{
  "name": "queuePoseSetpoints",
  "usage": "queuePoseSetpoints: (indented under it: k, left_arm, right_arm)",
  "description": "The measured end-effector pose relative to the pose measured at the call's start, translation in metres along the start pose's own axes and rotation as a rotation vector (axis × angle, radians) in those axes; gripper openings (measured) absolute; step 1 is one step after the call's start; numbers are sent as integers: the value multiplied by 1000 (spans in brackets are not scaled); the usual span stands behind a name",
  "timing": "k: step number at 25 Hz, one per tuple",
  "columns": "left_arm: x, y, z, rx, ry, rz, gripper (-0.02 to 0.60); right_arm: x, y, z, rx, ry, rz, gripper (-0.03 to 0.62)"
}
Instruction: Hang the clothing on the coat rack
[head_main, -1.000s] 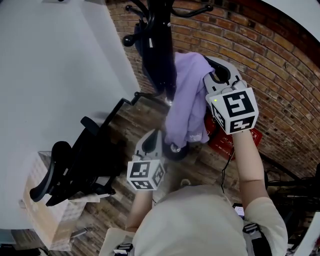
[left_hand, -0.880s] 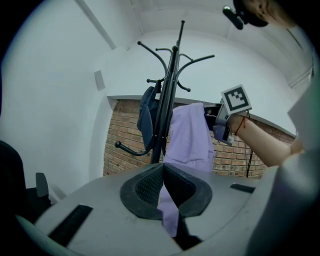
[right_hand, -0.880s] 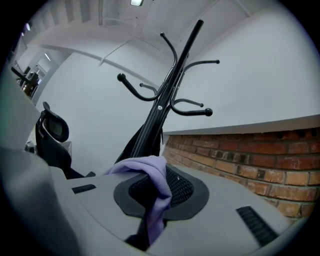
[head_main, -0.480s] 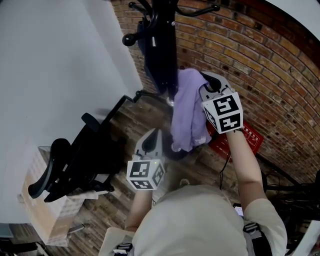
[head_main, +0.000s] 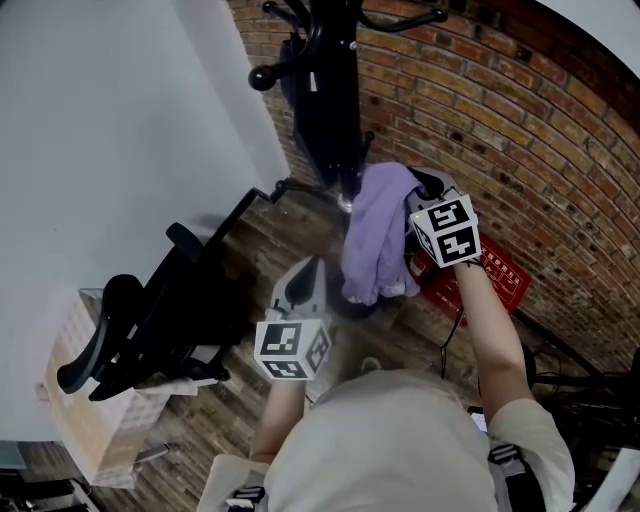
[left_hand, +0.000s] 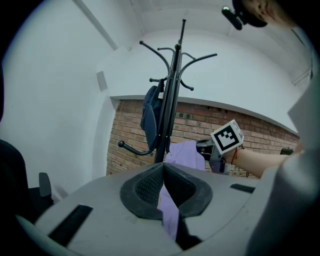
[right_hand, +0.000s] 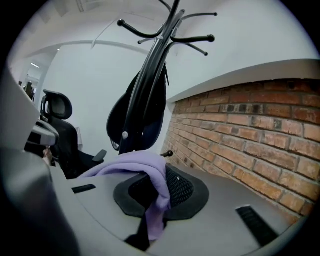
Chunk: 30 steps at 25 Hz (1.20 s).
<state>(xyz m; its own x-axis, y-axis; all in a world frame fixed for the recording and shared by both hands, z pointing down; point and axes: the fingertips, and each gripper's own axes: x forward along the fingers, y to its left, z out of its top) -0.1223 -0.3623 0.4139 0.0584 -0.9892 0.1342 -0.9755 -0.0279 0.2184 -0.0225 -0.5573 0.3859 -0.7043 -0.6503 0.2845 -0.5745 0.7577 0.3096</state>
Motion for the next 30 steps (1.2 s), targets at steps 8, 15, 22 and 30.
queuePoseSetpoints:
  k: [8,15,22,30]
  left_arm:
    - [3,3,-4,-1,14,3,3]
    - [6,4,-5,1,20,2,3]
    - [6,0,-5,6,25,-7,3]
    - [0,-4,-7,9,30,-17,3]
  right_arm:
    - [3,7,-58,69,76,20,18]
    - [-2,33,-90,113,63,59,18]
    - [-10,63,-101,177,29,103,20]
    - [-23,86,-104,215,2,139,21]
